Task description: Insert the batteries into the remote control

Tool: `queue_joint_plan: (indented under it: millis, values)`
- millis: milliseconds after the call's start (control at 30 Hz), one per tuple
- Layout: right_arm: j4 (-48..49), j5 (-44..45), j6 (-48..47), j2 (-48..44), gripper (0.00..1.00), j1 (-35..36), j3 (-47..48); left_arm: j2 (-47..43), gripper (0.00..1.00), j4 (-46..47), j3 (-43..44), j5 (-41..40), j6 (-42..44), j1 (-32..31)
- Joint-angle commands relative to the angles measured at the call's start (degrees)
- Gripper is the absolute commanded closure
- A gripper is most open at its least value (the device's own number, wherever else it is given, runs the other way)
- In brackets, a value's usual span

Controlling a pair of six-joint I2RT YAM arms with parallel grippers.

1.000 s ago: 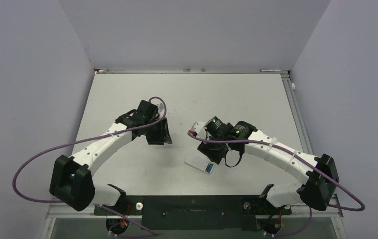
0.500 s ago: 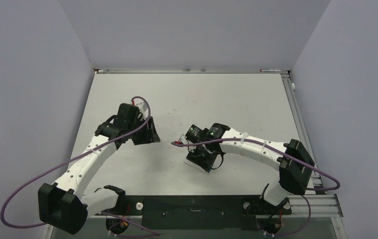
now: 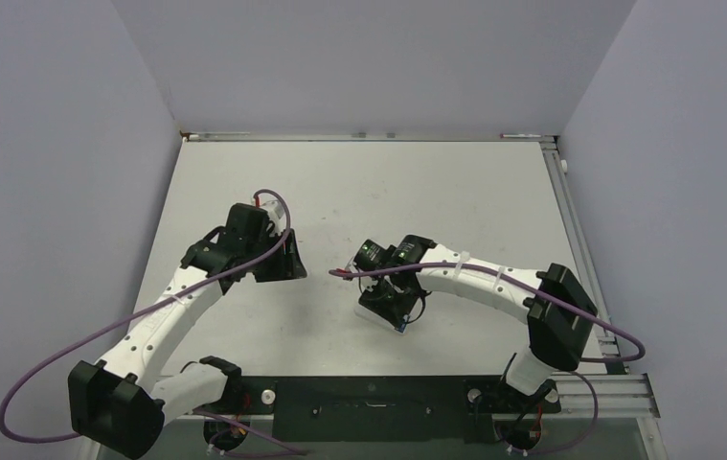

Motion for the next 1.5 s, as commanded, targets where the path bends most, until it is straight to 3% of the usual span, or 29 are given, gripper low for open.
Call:
queue_joint_plan:
  millis: [0,200,600,1467]
  values:
    - [-0.7,2.8,0.5,1.8,0.91,0.3,1.9,-1.7,0.52,-0.2,-0.1,-1.8,0.6,-0.1]
    - [-2.6,6.7,-2.1,3.1,0.92,0.2,4.0,-1.8,0.52,0.2,-0.6,-2.0,0.3,0.1]
    - [1.3,5.9,-8.2,1.9,0.92,-0.5,-2.0,0.4,0.51,1.4,-1.0,1.0,-0.6,0.4]
    - [4.9,2.3,-3.7,5.9,0.92,0.5,-4.3,1.5,0.50,3.3,-3.1,3.3,-3.2,1.0]
